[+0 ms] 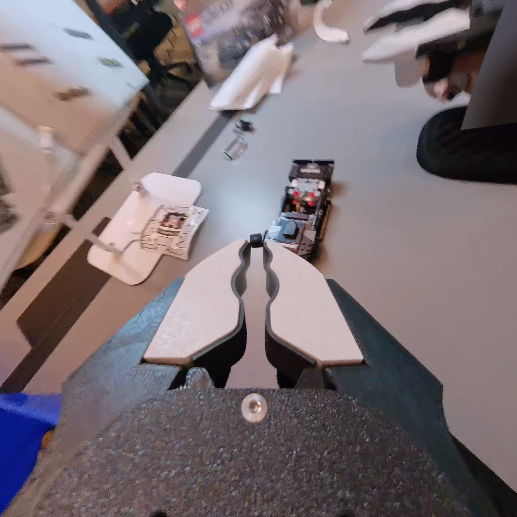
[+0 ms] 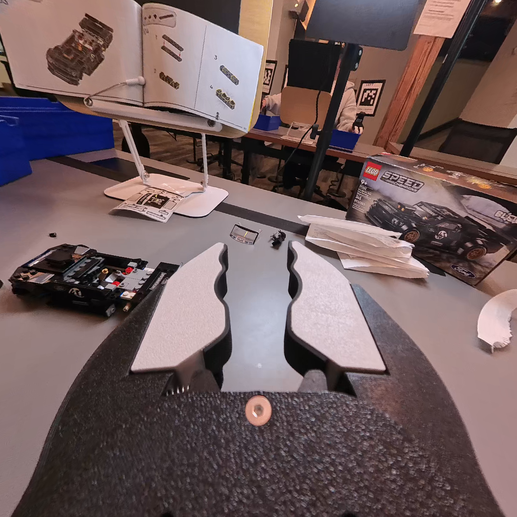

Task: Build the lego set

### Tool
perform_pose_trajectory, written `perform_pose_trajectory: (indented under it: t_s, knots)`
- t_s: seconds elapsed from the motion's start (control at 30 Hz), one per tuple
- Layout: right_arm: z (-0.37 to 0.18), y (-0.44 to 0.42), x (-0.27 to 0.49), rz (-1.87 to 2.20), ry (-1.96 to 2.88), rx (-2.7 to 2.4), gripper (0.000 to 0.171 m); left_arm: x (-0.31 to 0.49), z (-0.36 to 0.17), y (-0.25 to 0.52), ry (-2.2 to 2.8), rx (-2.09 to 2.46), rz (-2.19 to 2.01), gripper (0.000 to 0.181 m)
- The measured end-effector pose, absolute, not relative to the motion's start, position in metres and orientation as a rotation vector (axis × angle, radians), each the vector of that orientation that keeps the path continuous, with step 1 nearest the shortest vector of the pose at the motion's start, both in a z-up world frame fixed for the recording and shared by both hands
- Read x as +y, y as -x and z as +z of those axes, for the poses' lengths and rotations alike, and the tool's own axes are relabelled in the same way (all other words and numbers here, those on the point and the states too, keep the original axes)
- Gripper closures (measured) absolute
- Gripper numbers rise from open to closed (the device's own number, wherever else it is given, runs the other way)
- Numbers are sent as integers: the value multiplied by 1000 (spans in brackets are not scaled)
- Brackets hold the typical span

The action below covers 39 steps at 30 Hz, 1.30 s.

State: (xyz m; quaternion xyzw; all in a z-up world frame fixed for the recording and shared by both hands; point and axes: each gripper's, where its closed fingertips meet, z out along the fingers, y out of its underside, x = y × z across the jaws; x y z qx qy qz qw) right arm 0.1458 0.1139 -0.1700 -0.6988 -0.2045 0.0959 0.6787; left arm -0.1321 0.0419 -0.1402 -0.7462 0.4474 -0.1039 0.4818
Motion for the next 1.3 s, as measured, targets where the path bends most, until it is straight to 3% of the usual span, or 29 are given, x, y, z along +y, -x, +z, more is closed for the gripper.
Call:
perform_pose_trajectory:
  t_s: [0.33, 0.93, 1.1, 1.3]
  knots:
    - [-176, -145, 114, 218, 1589, -470, 130, 73, -261, 112, 2020, 1305, -38, 172]
    - [-181, -145, 117, 259, 1619, -463, 131, 52, -296, 126, 2223, 1488, -218, 167]
    - [-182, -146, 117, 259, 1621, -457, 131, 53, -260, 128, 2138, 1393, -211, 162]
    - [-181, -147, 118, 258, 1622, -452, 131, 63, -143, 185, 1910, 1007, -108, 171]
